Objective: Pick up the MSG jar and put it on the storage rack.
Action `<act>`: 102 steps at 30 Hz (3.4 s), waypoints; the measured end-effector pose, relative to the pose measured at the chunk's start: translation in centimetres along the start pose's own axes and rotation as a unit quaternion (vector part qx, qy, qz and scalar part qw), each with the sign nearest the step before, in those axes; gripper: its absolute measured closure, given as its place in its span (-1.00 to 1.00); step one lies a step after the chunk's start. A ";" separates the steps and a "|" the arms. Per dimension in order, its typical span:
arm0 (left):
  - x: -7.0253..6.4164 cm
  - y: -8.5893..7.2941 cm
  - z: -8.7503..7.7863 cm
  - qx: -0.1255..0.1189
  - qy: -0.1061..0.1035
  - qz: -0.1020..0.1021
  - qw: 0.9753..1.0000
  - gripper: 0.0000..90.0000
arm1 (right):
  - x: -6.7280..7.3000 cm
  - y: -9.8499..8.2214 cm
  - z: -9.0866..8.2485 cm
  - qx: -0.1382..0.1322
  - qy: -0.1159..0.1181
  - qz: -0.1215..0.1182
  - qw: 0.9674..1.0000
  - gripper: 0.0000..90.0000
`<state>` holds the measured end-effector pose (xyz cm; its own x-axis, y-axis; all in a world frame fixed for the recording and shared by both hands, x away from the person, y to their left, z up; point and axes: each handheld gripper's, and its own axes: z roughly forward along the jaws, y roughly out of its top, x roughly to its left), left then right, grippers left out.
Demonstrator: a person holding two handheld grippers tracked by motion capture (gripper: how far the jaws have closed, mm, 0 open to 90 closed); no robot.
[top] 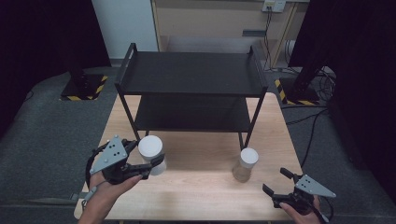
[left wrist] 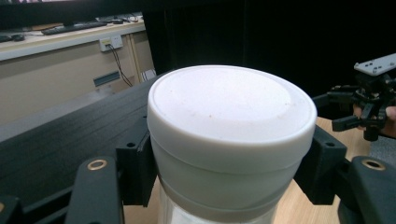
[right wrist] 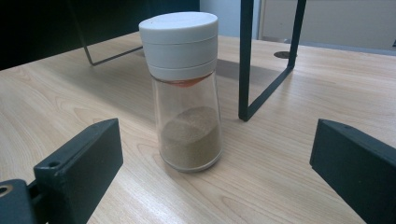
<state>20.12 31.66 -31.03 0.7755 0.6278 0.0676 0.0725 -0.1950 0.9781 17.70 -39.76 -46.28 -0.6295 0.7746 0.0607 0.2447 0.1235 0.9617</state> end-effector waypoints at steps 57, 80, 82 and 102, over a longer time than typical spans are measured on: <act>1.4 8.5 0.2 -0.003 -0.018 0.013 1.000 -0.26 | -0.2 0.1 -0.2 -0.005 0.002 0.004 1.000 -0.93; 2.7 11.8 -0.1 -0.008 -0.008 -0.003 1.000 -0.26 | -0.3 0.0 -0.2 -0.002 0.003 0.007 1.000 -0.93; 2.8 12.2 -0.2 -0.011 -0.009 -0.004 1.000 -0.26 | -0.3 0.0 -0.2 -0.001 0.003 0.006 1.000 -0.92; 3.8 15.0 0.4 -0.018 -0.003 -0.003 1.000 -0.26 | -0.5 0.0 -0.2 0.000 0.005 0.008 1.000 -0.92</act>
<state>24.42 30.85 -16.20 0.7793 0.6238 0.0598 0.0550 -0.1631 0.9851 17.87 -40.22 -46.31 -0.6326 0.7705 0.0779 0.2539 0.1113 0.9608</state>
